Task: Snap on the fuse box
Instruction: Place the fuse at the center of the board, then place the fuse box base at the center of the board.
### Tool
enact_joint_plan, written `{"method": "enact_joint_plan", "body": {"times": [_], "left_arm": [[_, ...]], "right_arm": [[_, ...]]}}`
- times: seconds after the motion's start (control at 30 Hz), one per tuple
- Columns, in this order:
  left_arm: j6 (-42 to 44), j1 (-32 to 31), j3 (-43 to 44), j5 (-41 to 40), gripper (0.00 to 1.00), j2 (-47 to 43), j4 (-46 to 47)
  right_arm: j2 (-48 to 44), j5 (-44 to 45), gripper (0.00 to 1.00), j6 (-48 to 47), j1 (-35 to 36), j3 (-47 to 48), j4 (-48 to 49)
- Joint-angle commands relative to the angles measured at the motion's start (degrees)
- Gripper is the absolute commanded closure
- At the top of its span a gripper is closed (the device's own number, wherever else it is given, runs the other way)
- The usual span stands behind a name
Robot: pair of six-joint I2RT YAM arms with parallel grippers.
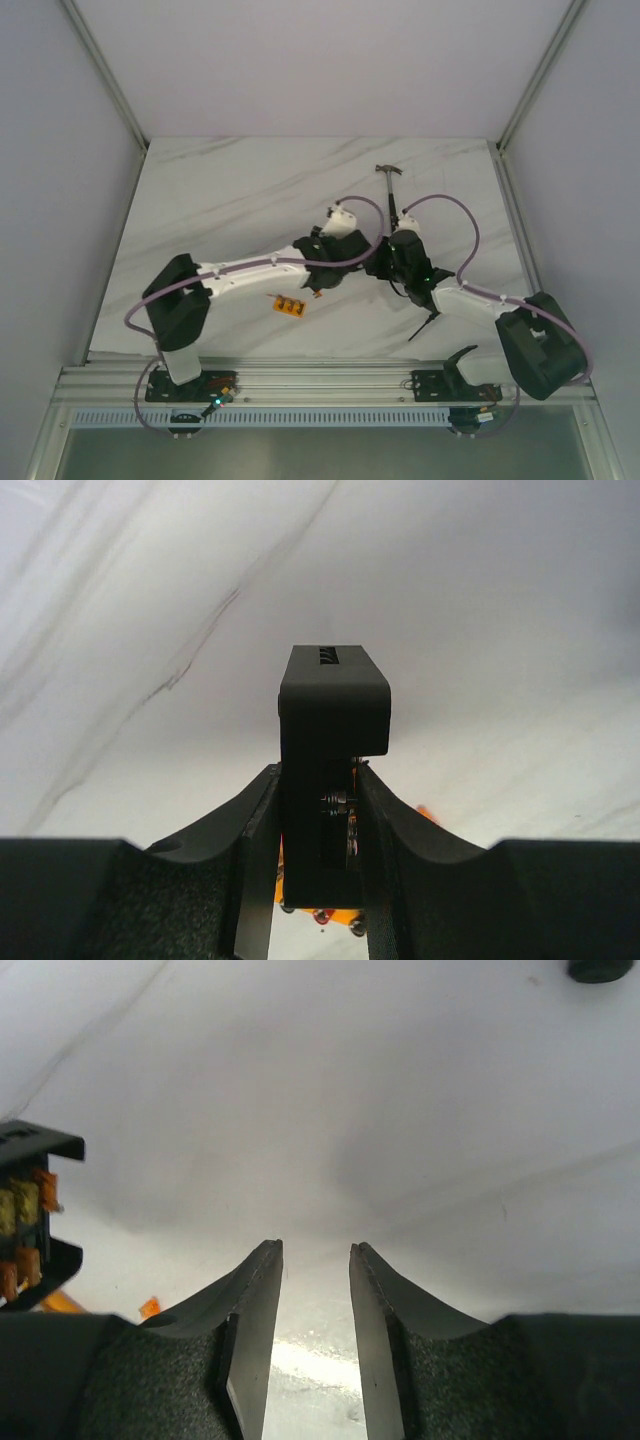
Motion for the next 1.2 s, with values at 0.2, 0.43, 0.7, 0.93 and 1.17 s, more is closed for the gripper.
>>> {"method": "enact_joint_plan", "body": {"times": [0.2,0.43,0.7,0.93,1.17], "left_arm": [[-5.5,19.1,-28.4,29.4,0.82,-21.8,29.4],[-10.2,29.3,-40.5,43.4,0.81,-28.0,44.7],[-12.9,35.6,-46.7,49.2,0.76,-27.2,48.9],[-12.7,37.2,-49.3,49.8,0.64,-25.7,48.8],[-11.6,37.3,-49.2,50.6,0.57,-23.8,48.5]], "right_arm": [[7.4,-3.4,0.63,-13.3,7.2,10.0,-9.1],[14.5,0.2,0.63,-16.5,14.4,17.6,-14.0],[21.0,3.1,0.63,-17.7,19.5,25.0,-19.5],[24.3,4.4,0.52,-17.4,23.4,28.4,-22.9],[27.2,6.3,0.52,-16.8,24.5,30.1,-25.9]]}}
